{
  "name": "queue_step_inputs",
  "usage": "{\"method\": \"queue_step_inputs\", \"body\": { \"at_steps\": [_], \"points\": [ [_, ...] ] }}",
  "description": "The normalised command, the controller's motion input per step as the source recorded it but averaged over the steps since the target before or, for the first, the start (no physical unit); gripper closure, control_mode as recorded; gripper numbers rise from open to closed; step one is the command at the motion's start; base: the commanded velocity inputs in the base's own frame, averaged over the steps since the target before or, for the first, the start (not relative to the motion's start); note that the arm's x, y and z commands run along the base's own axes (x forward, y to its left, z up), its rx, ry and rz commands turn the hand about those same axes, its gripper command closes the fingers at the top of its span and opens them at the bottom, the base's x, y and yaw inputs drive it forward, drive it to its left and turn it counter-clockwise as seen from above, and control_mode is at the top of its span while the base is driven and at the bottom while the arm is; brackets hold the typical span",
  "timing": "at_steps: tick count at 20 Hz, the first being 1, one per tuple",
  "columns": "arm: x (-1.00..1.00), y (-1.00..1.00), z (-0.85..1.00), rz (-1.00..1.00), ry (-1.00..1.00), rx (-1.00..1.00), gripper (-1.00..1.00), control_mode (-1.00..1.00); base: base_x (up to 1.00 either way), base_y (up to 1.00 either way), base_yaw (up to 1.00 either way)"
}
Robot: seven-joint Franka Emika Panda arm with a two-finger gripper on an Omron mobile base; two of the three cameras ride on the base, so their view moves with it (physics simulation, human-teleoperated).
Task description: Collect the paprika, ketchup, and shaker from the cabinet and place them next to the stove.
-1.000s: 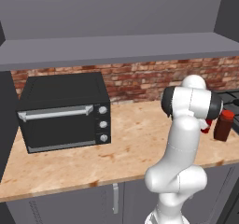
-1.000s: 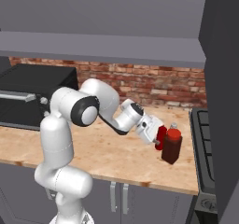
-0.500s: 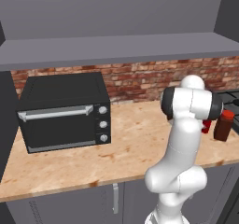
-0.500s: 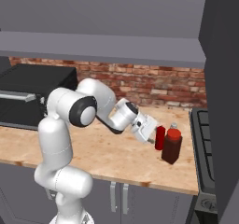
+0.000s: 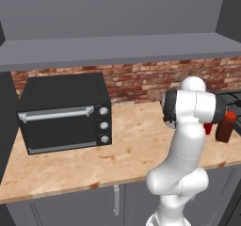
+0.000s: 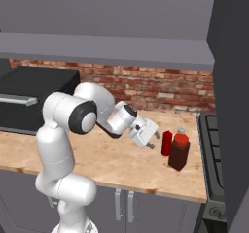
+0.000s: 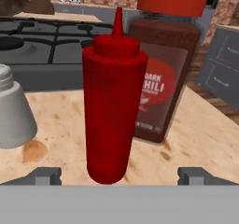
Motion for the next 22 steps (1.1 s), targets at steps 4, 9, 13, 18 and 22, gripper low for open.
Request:
{"method": "queue_step_inputs", "body": {
  "at_steps": [4, 9, 13, 18, 22],
  "points": [
    [-0.63, 0.13, 0.02, 0.0, -0.1, -0.01, -1.0, -1.0, 0.0, 0.0, 0.0],
    [-0.83, 0.09, 0.21, 0.0, -0.13, -0.02, -1.0, -1.0, 0.0, 0.0, 0.0],
    [-0.81, 0.33, 0.39, 0.0, -0.17, -0.06, -1.0, -1.0, 0.0, 0.0, 0.0],
    [-0.85, 0.43, 0.44, 0.01, -0.19, -0.07, -1.0, -1.0, 0.0, 0.0, 0.0],
    [-0.93, 0.4, 0.46, 0.01, -0.17, -0.08, -1.0, -1.0, 0.0, 0.0, 0.0]
  ]
}}
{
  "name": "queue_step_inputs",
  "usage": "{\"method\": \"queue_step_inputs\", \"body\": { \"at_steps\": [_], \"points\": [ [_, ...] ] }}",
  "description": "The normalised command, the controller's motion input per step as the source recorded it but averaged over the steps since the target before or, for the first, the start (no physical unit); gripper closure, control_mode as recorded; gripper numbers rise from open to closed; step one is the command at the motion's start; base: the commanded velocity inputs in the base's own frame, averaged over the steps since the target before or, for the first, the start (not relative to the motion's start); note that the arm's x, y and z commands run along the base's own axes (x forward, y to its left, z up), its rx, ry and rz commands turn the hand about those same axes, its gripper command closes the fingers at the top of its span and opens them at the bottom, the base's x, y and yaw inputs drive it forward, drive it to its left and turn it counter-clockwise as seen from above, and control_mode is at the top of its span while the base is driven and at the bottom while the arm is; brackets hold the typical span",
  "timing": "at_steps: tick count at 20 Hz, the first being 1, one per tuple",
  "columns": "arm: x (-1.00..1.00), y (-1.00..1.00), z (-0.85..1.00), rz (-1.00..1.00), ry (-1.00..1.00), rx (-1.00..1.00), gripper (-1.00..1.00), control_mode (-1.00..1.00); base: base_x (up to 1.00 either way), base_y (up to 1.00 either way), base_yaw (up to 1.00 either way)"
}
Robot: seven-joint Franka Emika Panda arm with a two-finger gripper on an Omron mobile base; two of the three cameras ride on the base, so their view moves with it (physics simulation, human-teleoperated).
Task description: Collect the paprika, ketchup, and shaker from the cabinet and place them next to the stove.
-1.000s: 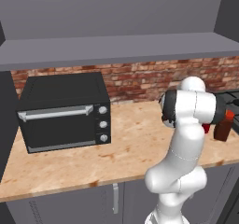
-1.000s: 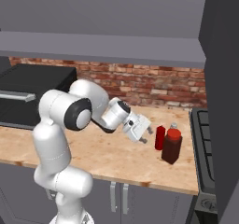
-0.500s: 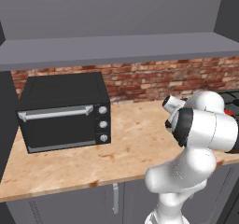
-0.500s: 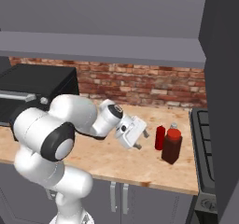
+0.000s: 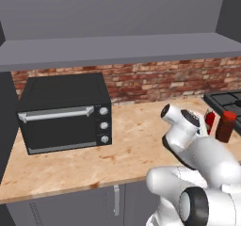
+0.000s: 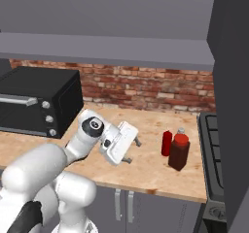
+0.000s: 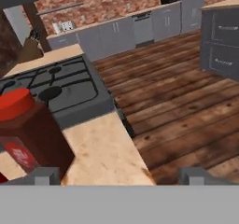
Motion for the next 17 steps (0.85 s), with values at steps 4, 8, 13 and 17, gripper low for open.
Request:
{"method": "queue_step_inputs", "body": {
  "at_steps": [4, 8, 13, 17],
  "points": [
    [-0.97, 0.32, 0.55, 0.02, -0.17, -0.09, -1.0, -1.0, 0.0, 0.0, 0.0],
    [-0.94, 0.26, 0.68, 0.02, -0.19, -0.11, -1.0, -1.0, 0.0, 0.0, 0.0],
    [-0.89, 0.24, 0.69, 0.0, -0.22, -0.13, -1.0, -1.0, 0.0, 0.0, 0.0],
    [-0.77, 0.27, 0.61, 0.01, -0.2, -0.14, -1.0, -1.0, 0.0, 0.0, 0.0]
  ]
}}
